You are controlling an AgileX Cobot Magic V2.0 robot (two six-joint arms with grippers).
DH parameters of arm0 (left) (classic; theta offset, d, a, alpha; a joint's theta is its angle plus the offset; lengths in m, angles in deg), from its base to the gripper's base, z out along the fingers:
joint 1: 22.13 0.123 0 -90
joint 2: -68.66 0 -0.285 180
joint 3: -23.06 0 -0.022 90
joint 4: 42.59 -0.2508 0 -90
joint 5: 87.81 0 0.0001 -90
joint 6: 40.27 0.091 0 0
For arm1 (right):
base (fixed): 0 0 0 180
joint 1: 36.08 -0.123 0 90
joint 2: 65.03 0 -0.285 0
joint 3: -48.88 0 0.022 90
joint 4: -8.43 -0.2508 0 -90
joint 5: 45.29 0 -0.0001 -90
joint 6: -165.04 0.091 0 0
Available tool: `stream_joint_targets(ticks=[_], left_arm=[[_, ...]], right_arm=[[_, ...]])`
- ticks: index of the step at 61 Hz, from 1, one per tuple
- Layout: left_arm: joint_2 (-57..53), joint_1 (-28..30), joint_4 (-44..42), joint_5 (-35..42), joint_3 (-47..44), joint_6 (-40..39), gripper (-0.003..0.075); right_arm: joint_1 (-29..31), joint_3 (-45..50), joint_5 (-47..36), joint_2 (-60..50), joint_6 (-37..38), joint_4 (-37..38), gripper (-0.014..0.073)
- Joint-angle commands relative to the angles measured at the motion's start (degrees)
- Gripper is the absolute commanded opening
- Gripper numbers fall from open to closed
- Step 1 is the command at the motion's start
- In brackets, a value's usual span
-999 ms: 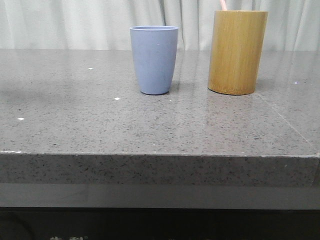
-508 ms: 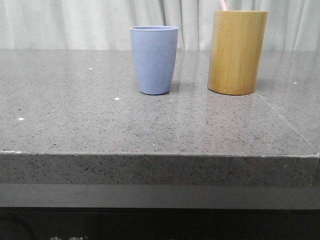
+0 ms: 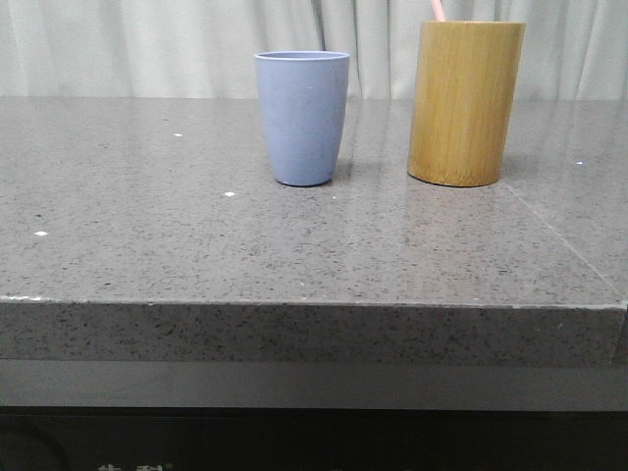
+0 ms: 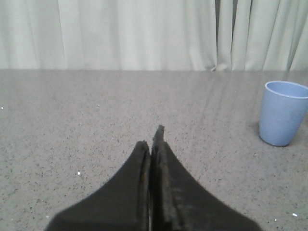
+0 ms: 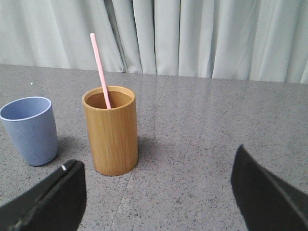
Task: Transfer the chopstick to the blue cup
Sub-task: 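Move the right gripper above the bamboo cup toward the pink stick, then grasp the pink stick with the right gripper and pull it upward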
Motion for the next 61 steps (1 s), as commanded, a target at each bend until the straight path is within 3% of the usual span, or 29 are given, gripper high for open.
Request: stream_joint_targets(ticks=[1, 38, 61], left_arm=[[-1.3, 0.0, 0.6, 4.9, 0.9, -0.5, -0.0019], [-1.7, 0.0, 0.6, 4.8, 0.5, -0.5, -0.0019], [-1.7, 0.0, 0.6, 4.8, 0.5, -0.5, -0.0019]], right_arm=[[0.1, -3.2, -4.4, 3.6, -0.4, 0.4, 0.0621], [-11.6, -30.7, -10.1, 40.7, -0.4, 2.0, 0.0621], [-12.3, -53.4, -2.7, 61.3, -0.4, 2.0, 0.0621]])
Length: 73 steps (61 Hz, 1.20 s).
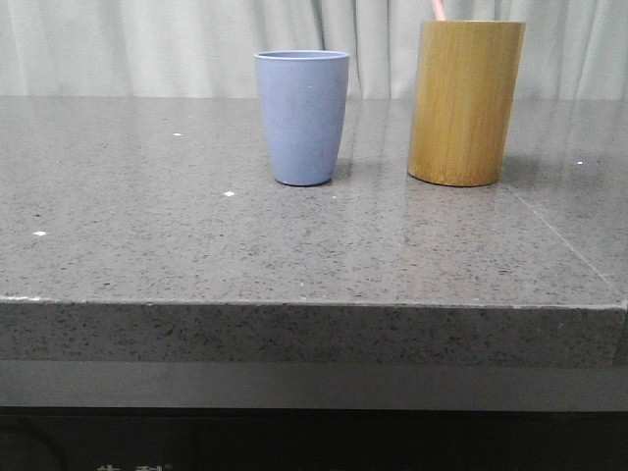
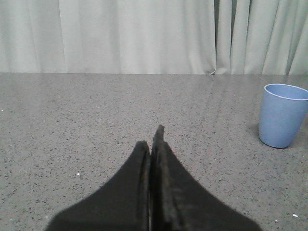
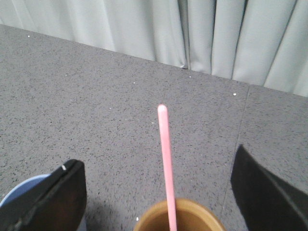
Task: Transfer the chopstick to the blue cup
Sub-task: 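Grasp the pink stick with the right gripper and pull it upward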
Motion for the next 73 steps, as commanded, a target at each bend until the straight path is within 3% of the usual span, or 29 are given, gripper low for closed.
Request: stream_joint_targets(ticks=[1, 35, 41, 60, 66, 73], left_arm=[[-0.6, 0.0, 0.5, 4.6, 1.2, -0.4, -0.0019], [-0.6, 0.0, 0.5, 4.6, 1.2, -0.4, -0.0019], [-0.6, 0.0, 0.5, 4.6, 1.2, -0.4, -0.0019], [-0.6, 0.0, 0.5, 4.6, 1.2, -0.4, -0.0019], [-0.6, 0.0, 0.5, 4.6, 1.2, -0.4, -0.0019], [-0.6, 0.0, 0.5, 4.6, 1.2, -0.4, -0.0019]], right_arm=[[-0.2, -5.8, -2.3, 1.6, -0.4, 0.5, 0.0621], [-0.1, -12.2, -3.1, 11.0, -0.4, 0.7, 0.0605], [-0.1, -12.2, -3.7, 11.2, -0.4, 0.9, 0.0520], [-0.1, -12.2, -6.1, 11.2, -0.4, 1.0, 0.0090], [-0.1, -12.2, -6.4, 11.2, -0.4, 1.0, 0.0022], [-0.1, -12.2, -6.7, 11.2, -0.4, 1.0, 0.0003]])
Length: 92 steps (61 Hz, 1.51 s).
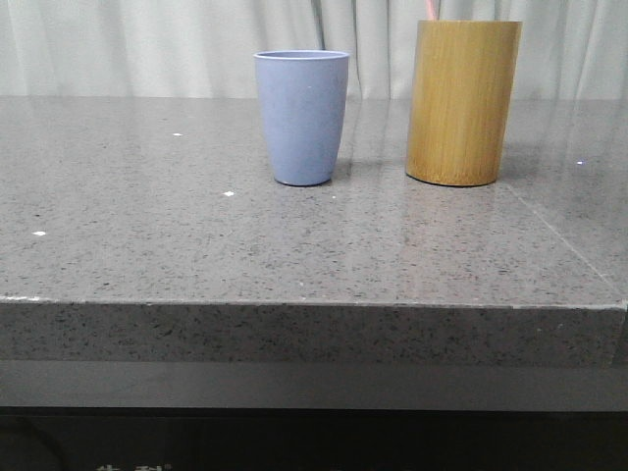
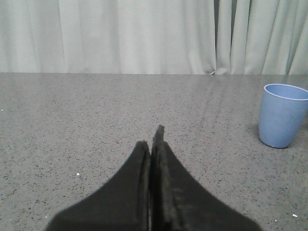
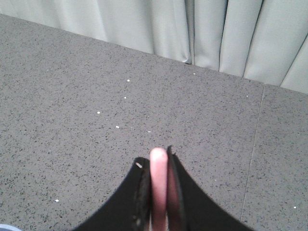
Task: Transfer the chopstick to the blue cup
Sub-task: 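Grasp the pink stick with the right gripper and pull it upward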
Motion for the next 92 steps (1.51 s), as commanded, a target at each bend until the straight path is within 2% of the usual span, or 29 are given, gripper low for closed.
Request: stream_joint_targets(ticks=[1, 28, 46, 60, 92], left_arm=[[-0.6, 0.0, 0.5, 4.6, 1.2, -0.4, -0.0019], [-0.6, 0.0, 0.5, 4.6, 1.2, -0.4, -0.0019], [-0.6, 0.0, 0.5, 4.6, 1.2, -0.4, -0.0019], [-0.6, 0.0, 0.5, 4.6, 1.2, -0.4, -0.0019], [-0.6, 0.0, 0.5, 4.6, 1.2, -0.4, -0.0019]], right_arm=[[0.0, -2.2, -5.2, -2.8, -0.4, 0.4, 0.0003], [0.0, -2.2, -6.7, -4.3, -0.4, 3.3, 0.0003], [0.0, -2.2, -2.9, -9.0, -0.4, 3.3, 0.0003], [0.0, -2.2, -3.1, -13.0, -0.4, 3.4, 0.0003], [0.0, -2.2, -15.4, -22.2, -0.4, 3.9, 0.0003]])
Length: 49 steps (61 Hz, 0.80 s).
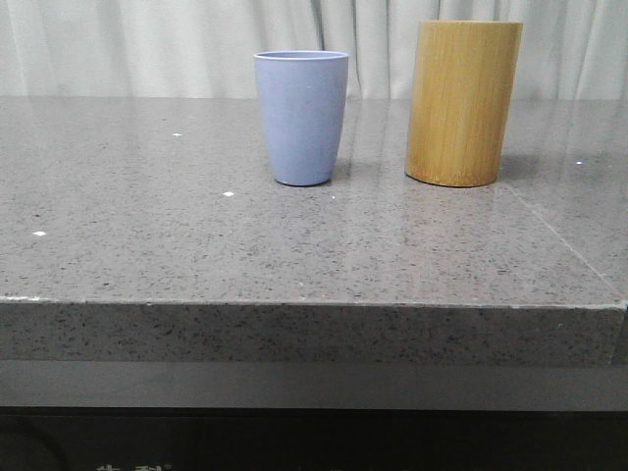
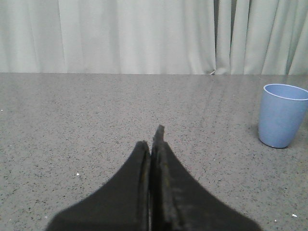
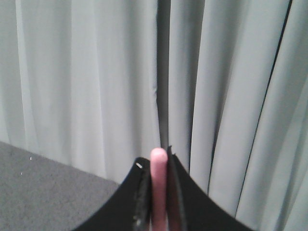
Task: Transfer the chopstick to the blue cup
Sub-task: 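Grasp the pink stick with the right gripper and pull it upward, then carry the pink stick over the blue cup and release it inside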
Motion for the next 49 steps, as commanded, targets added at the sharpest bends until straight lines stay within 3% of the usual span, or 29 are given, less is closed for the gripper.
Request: stream_joint_targets(ticks=[1, 8, 34, 49], left_arm=[[-0.6, 0.0, 0.5, 4.6, 1.2, -0.4, -0.0019], [-0.6, 0.0, 0.5, 4.6, 1.2, -0.4, -0.0019], [-0.6, 0.0, 0.5, 4.6, 1.2, -0.4, -0.0019], [-0.6, 0.0, 0.5, 4.6, 1.2, -0.4, -0.0019]], right_arm=[[-0.1, -2.2, -6.5, -2.6, -0.4, -0.4, 0.0003], [-1.9, -2.1, -6.3, -2.3, -0.4, -3.7, 0.0003], [-13.4, -2.1, -14.7, 7.9, -0.4, -3.7, 0.0003], [-14.3, -2.1, -15.5, 12.2, -0.4, -3.7, 0.0003]])
